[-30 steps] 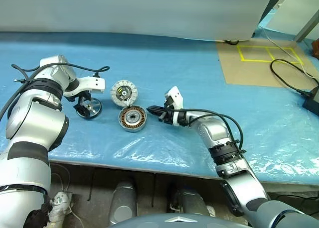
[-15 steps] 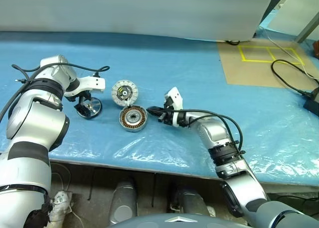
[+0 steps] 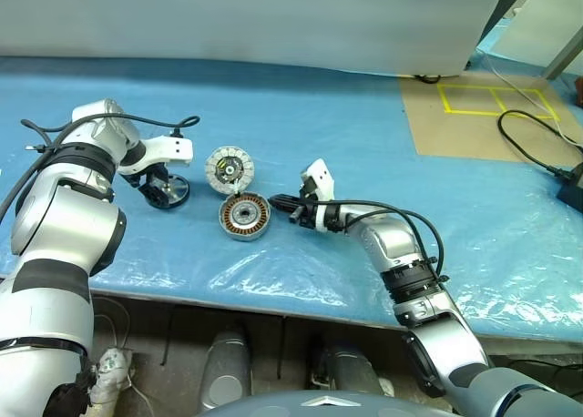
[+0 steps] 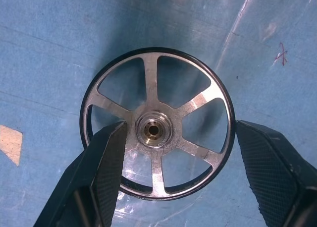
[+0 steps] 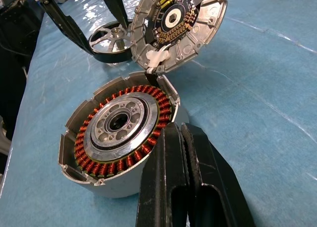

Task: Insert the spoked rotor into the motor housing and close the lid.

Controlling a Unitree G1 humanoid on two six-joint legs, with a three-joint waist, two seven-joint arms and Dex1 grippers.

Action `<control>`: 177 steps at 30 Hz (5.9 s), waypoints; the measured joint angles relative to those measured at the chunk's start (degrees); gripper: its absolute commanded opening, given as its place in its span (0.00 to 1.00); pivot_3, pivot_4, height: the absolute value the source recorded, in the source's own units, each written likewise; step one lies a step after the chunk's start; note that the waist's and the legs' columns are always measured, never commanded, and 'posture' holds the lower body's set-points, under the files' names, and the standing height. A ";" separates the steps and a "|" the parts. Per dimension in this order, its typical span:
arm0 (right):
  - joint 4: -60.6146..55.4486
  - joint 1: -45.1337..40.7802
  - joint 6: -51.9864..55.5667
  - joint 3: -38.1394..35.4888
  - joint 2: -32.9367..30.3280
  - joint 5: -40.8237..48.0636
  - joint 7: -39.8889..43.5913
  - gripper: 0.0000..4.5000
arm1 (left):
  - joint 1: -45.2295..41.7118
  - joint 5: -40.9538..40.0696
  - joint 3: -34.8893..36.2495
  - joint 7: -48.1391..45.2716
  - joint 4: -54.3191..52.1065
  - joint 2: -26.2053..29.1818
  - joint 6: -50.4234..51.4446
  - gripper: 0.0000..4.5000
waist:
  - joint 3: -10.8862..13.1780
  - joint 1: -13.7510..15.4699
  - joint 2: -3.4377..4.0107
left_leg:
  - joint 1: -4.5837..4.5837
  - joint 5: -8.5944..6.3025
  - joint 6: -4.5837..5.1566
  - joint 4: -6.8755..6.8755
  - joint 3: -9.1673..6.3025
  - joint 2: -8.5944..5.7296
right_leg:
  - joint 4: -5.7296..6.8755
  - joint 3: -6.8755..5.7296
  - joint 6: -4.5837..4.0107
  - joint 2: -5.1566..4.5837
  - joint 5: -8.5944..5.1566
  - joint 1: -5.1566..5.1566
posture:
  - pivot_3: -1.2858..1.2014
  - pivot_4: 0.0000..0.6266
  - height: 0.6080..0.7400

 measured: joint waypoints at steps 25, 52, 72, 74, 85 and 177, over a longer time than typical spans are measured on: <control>0.87 -1.03 1.21 0.00 -0.22 -0.01 0.33 0.00 | 1.82 -1.22 1.67 -6.68 -2.53 0.57 -6.59 0.73 | 0.00 0.08 0.01 | -0.01 0.00 0.00 0.00 0.01 0.01 | 0.00 -0.01 0.00 0.00 0.00 -0.02 | 0.52 0.24 1.00; 3.42 -1.97 0.99 -0.14 0.41 0.00 0.70 0.00 | -0.94 -2.49 1.93 -10.02 -2.52 1.75 -8.64 0.99 | 0.00 0.08 0.01 | -0.02 0.00 0.00 0.00 0.02 0.01 | 0.01 -0.01 -0.01 0.00 0.00 -0.04 | 0.52 0.24 1.00; 3.85 -2.00 1.10 -0.18 0.33 0.01 0.61 0.00 | -0.85 0.47 1.50 -3.77 -1.84 0.87 -8.36 0.99 | 0.00 0.08 0.01 | -0.05 0.00 0.00 0.00 0.02 0.01 | 0.01 -0.01 -0.01 0.00 0.00 -0.06 | 0.52 0.24 1.00; 3.85 -2.00 1.14 -0.18 0.31 0.01 0.57 0.00 | -0.77 0.45 1.52 -4.12 -1.84 0.87 -8.99 0.99 | 0.00 0.09 0.01 | -0.05 0.00 0.00 0.00 0.02 0.02 | 0.01 -0.01 -0.01 0.00 0.00 -0.06 | 0.52 0.24 1.00; 3.54 -1.88 1.61 -0.18 0.22 0.02 0.28 0.00 | 0.34 1.43 1.37 -2.52 -1.82 0.85 -10.66 0.99 | 0.00 0.11 0.01 | -0.06 0.00 0.00 0.01 0.02 0.02 | 0.01 -0.01 -0.01 0.00 0.00 -0.06 | 0.52 0.24 1.00; -7.46 -0.61 1.86 -5.99 -6.33 4.02 1.62 0.00 | 18.91 -25.45 23.68 -6.96 -37.58 6.71 1.82 0.30 | 0.06 -0.06 0.12 | -0.10 -0.01 -0.02 0.16 0.13 0.05 | 0.50 0.02 -0.20 -0.09 -0.13 -0.32 | 0.52 0.24 1.00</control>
